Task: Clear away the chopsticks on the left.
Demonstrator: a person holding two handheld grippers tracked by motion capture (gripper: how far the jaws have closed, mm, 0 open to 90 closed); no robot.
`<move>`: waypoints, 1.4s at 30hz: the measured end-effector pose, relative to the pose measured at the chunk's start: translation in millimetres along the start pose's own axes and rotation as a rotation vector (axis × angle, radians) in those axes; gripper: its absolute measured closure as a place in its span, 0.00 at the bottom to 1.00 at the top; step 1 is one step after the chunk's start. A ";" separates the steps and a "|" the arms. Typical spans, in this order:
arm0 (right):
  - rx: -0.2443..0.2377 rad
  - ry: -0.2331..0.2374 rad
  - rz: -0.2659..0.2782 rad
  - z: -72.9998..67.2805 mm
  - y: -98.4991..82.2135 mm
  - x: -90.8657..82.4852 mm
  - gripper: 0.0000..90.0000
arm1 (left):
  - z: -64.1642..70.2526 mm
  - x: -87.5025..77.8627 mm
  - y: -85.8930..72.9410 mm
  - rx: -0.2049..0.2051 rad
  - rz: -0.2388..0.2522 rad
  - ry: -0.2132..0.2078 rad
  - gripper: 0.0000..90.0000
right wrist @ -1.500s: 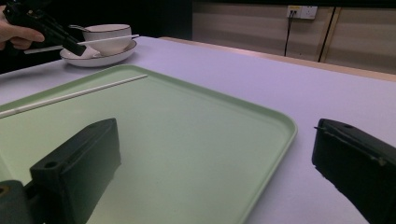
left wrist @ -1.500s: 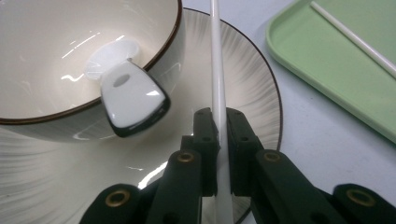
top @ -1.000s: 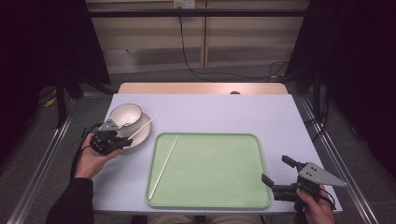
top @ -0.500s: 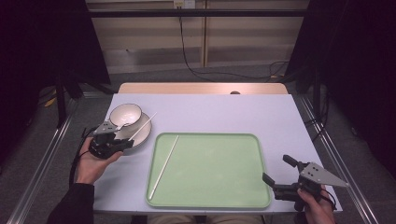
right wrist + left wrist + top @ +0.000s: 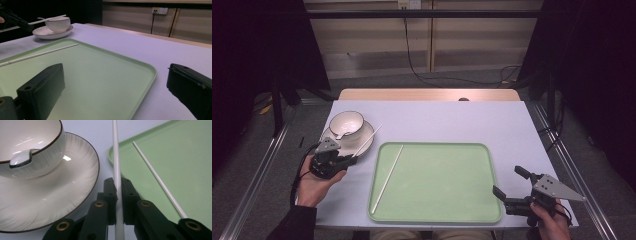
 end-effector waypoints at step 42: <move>-0.012 0.009 -0.010 -1.7 -1.2 2.4 0.01 | 64.7 24.3 4.7 -0.042 -0.012 -0.093 0.94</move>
Point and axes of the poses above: each handheld gripper's, and its own axes: x roughly forward along the jaws, y roughly out of its top, z roughly to its right, the point moved 10 cm from there along x, roughly forward along the jaws, and after that the axes turned 6 degrees about -z, right-handed, at the moved point
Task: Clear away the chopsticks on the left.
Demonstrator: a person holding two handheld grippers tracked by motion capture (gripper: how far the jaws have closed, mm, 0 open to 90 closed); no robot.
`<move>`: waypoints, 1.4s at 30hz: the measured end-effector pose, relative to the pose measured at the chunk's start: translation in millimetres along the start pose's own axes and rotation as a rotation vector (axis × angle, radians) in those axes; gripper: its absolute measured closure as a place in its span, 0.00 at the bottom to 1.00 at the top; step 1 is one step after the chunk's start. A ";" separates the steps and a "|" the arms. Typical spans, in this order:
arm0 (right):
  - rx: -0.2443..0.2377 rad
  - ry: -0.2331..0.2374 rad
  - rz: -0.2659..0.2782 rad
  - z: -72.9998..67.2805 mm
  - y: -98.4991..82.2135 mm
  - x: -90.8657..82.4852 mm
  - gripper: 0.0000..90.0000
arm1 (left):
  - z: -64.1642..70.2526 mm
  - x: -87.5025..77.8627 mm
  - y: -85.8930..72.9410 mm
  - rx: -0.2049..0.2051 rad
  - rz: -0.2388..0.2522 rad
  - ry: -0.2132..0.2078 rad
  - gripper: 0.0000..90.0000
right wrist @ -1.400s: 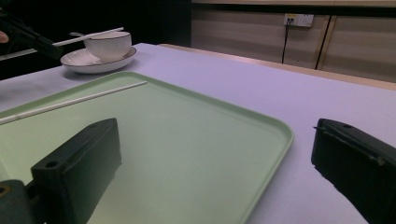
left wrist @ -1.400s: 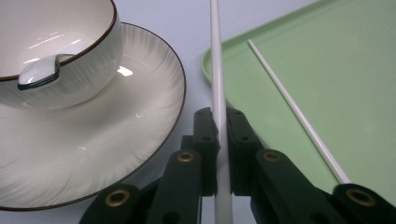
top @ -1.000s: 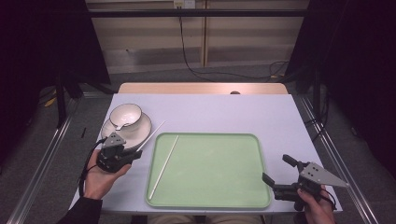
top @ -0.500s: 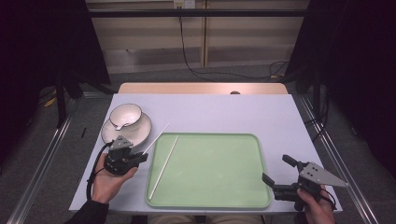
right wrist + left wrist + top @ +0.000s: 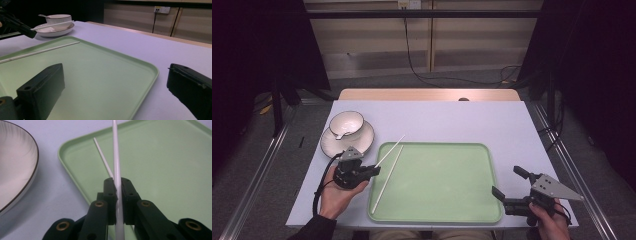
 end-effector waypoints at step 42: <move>-0.002 -0.001 -0.007 0.6 -1.9 0.1 0.01 | 33.8 56.5 -0.3 -0.062 -0.146 0.076 0.94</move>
Point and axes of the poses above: each handheld gripper's, and its own axes: x roughly forward along the jaws, y roughly out of its top, z roughly to its right, the point moved 10 cm from there along x, roughly forward along the jaws, and after that the axes turned 6 degrees about -z, right-handed, at the moved point
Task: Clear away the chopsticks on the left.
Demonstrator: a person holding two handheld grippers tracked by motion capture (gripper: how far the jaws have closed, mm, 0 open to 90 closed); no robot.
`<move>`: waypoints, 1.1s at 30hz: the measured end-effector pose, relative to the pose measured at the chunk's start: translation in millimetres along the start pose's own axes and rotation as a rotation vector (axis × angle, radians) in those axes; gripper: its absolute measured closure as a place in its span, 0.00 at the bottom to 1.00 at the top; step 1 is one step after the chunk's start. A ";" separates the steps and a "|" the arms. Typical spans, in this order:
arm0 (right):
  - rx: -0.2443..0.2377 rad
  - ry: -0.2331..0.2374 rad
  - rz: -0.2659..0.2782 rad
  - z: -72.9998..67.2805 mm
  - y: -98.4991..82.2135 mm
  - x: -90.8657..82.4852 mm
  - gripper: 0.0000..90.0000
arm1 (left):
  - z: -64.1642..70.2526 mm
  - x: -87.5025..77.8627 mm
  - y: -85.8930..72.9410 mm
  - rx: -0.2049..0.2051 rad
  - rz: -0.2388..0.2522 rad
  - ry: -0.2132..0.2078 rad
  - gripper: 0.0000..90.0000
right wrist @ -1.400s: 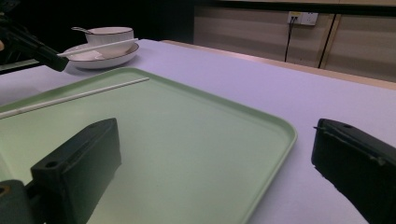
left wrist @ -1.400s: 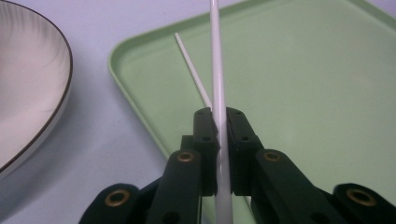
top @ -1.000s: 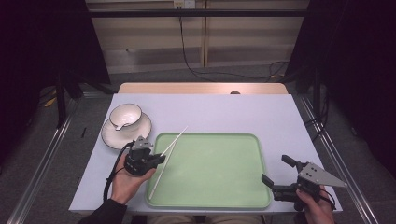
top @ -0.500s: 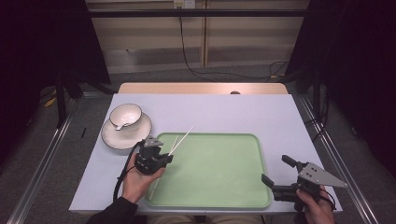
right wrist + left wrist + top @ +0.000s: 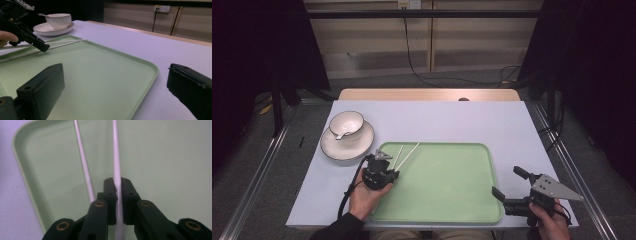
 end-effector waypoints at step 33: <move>-0.001 0.009 -0.002 -1.4 0.1 -0.1 0.01 | 6.4 1.1 0.8 0.078 0.052 0.014 0.71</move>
Point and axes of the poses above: each handheld gripper's, and its own axes: x roughly forward along the jaws, y roughly out of its top, z roughly to its right, the point moved 10 cm from there along x, roughly forward along the jaws, and after that the axes turned 6 degrees about -z, right-handed, at the moved point
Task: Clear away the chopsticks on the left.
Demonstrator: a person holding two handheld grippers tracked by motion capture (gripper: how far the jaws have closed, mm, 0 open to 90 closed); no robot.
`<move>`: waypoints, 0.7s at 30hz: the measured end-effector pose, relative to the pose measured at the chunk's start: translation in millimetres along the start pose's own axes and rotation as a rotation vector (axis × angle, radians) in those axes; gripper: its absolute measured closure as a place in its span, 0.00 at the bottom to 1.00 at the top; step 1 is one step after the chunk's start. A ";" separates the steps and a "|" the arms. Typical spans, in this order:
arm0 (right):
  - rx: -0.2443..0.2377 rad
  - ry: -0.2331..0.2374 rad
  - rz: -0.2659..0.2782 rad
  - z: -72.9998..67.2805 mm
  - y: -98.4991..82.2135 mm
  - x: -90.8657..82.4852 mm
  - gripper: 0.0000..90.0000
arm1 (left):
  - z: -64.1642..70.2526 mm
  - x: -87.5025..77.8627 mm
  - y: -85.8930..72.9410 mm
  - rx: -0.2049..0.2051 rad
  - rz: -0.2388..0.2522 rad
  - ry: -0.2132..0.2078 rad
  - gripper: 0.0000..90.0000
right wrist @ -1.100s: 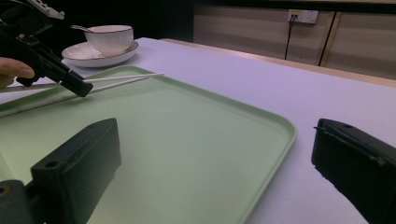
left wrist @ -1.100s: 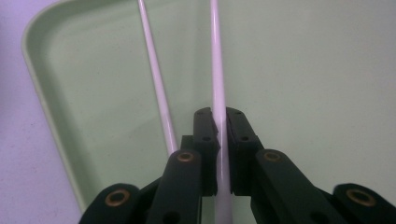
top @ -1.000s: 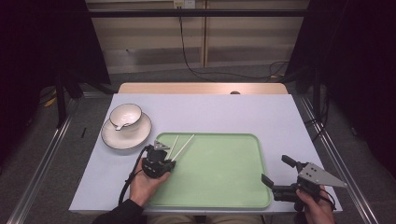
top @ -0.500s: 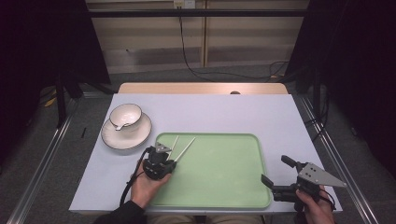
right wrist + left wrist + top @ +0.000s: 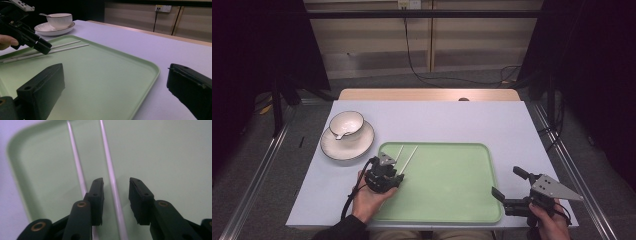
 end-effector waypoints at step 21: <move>0.004 -0.009 0.001 1.6 -0.1 0.3 0.01 | -5.6 1.3 41.5 0.122 0.106 -0.019 0.35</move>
Point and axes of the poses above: each handheld gripper's, and its own axes: x roughly forward along the jaws, y roughly out of its top, z roughly to its right, the point moved 10 cm from there along x, roughly forward along the jaws, and after that the axes turned 6 degrees about -z, right-handed, at the moved point
